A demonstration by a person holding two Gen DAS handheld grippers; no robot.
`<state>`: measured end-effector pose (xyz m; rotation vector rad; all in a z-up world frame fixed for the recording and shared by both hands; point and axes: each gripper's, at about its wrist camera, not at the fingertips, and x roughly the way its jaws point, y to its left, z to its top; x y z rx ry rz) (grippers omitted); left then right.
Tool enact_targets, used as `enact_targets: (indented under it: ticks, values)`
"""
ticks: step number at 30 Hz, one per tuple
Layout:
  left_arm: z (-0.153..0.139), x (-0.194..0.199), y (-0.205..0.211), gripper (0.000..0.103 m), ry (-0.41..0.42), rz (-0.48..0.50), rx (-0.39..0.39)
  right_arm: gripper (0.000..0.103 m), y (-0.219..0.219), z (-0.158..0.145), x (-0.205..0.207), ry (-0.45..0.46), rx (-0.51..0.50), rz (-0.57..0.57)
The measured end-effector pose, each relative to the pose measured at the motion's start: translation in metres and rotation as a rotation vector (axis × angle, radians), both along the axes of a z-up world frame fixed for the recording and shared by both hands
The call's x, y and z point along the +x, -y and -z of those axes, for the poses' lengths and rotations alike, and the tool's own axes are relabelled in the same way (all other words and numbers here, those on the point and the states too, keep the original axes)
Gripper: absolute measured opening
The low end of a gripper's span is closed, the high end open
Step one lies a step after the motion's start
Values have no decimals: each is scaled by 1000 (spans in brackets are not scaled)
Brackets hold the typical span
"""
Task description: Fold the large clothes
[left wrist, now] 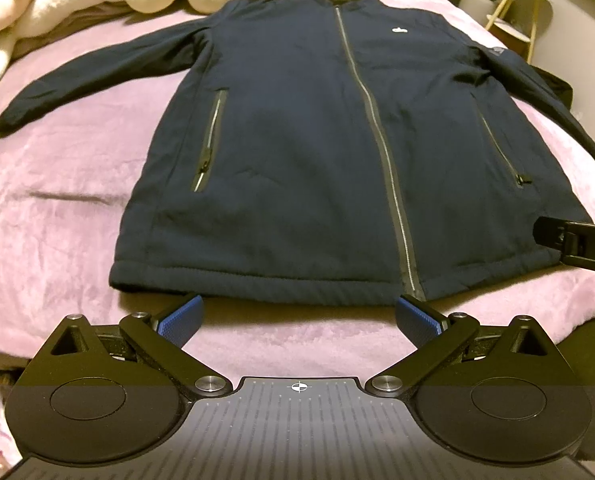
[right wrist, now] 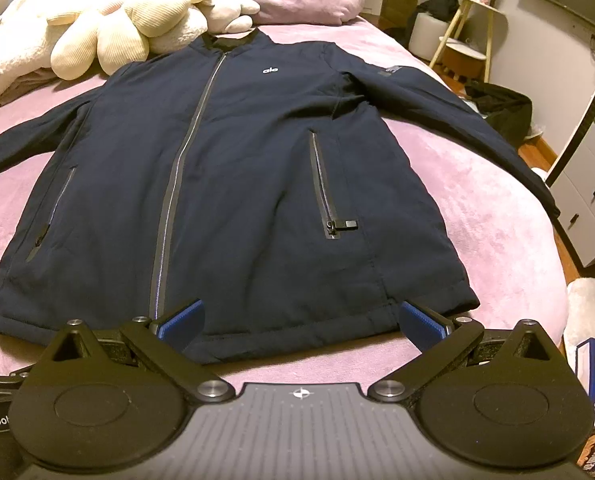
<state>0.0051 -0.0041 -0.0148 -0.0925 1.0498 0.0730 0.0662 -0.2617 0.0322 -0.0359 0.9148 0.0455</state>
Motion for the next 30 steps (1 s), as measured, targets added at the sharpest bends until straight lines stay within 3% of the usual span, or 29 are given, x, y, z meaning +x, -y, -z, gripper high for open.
enact_targets:
  ticks: [30]
  values:
    - [1,0,-1,103,-8,-3,-5,103,1,0,-2,14,14,13]
